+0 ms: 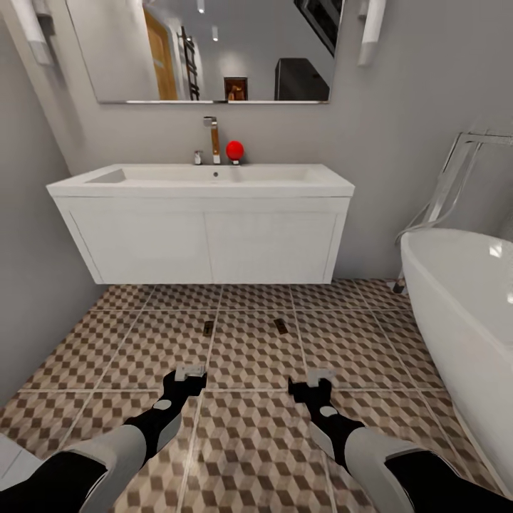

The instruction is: Take the four mousetraps from the cabinet in the bathroom and place them on the bathroom floor. Make sure all four end up on the same floor surface, and ensure that at least two of them are either under or directly next to the same bathroom sink.

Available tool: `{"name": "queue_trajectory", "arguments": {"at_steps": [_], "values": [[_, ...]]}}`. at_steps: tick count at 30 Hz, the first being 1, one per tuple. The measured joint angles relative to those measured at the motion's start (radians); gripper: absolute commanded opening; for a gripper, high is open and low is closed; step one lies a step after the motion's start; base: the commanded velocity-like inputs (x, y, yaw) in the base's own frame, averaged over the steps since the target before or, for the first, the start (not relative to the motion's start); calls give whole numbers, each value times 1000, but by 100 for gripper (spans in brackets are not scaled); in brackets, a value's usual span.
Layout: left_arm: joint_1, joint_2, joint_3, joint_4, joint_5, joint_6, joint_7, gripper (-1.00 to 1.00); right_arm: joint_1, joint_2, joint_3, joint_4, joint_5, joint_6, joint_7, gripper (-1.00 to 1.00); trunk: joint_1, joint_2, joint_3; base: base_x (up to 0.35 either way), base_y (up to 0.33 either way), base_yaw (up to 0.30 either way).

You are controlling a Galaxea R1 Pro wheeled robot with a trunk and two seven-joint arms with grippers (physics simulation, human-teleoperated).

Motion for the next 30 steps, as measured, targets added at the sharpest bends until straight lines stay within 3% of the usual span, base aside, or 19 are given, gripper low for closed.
{"name": "queue_trajectory", "arguments": {"at_steps": [30], "values": [[0,-1,0,0,0,0,0,100,0,-1,0,0,0,1,1,100,-13,7,116,0,0,0]]}}
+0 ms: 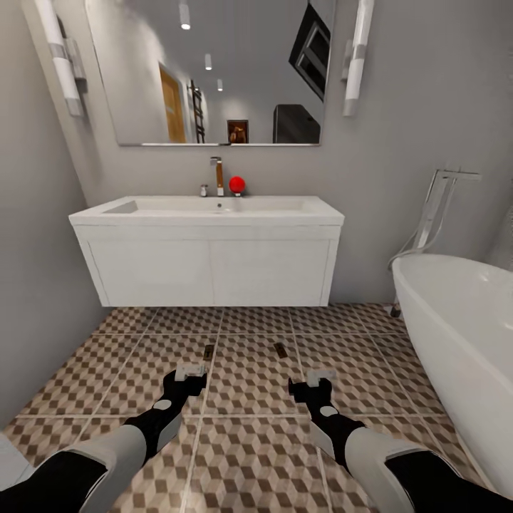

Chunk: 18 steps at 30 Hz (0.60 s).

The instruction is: Take the four mousetraps from the cabinet in the bathroom and place them on the bathroom floor. Make sure all four end up on the same floor surface, and ensure that at least two of them are either under or directly next to the same bathroom sink.

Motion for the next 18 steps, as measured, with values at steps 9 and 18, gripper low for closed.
{"name": "queue_trajectory", "arguments": {"at_steps": [9,18], "values": [[0,-2,0,1,0,0,0,100,-1,0,0,0,0,0,0,100,-4,2,35,0,0,0],[0,-4,0,2,1,0,0,100,0,0,0,0,0,0,0,100,-21,31,67,0,0,0]]}}
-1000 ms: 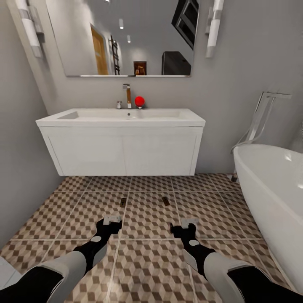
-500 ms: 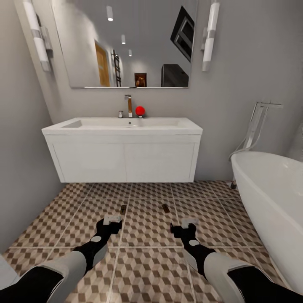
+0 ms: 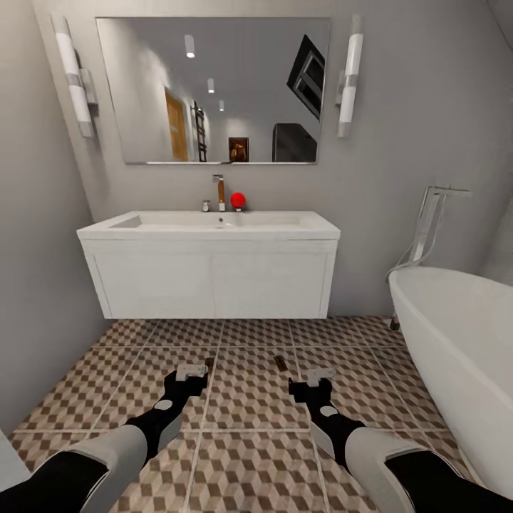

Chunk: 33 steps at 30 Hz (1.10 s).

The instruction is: Take the four mousetraps from the cabinet in the bathroom and place them on the bathroom floor. Make sure all four end up on the same floor surface, and ensure that at least two of them are either under or directly next to the same bathroom sink.

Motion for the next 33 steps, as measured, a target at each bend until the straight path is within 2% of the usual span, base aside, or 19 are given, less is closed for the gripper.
{"name": "queue_trajectory", "arguments": {"at_steps": [18,33], "values": [[0,1,1,8,4,0,0,100,-2,-8,0,0,0,1,-1,100,-69,126,56,0,0,0],[1,7,4,39,36,0,-1,100,-2,-28,1,1,1,10,0,100,-127,231,103,0,0,0]]}}
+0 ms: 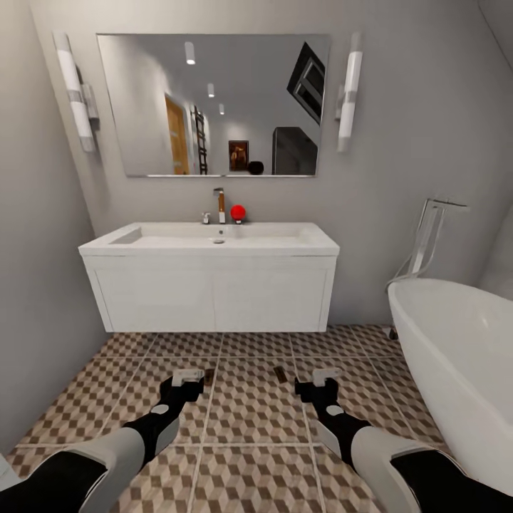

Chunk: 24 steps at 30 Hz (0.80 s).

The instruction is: Take the four mousetraps from the cabinet in the bathroom and place them on the bathroom floor. Make sure all four end up on the same floor surface, and ensure that at least two of them are either under or directly next to the same bathroom sink.

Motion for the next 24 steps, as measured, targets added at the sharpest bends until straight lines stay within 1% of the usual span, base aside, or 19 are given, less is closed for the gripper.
{"name": "queue_trajectory", "arguments": {"at_steps": [5,6,8,12,19,24], "values": [[3,14,2,1,29,1,0,100,0,-3,0,0,0,7,-1,100,-19,35,16,0,0,0],[2,21,2,1,45,1,0,100,0,-7,0,0,0,9,-1,100,-23,42,19,0,0,0],[2,27,2,1,62,1,-1,100,0,-12,0,1,0,11,-1,100,-31,56,25,0,0,0],[2,37,2,2,87,1,-2,100,0,-23,0,1,0,13,-1,100,-46,84,38,0,0,0],[1,44,2,2,101,1,-1,100,1,-53,1,1,0,32,-2,100,-73,133,60,0,0,0],[3,47,2,2,105,1,-1,100,27,-67,1,1,0,42,-3,100,-92,168,75,0,0,0]]}}
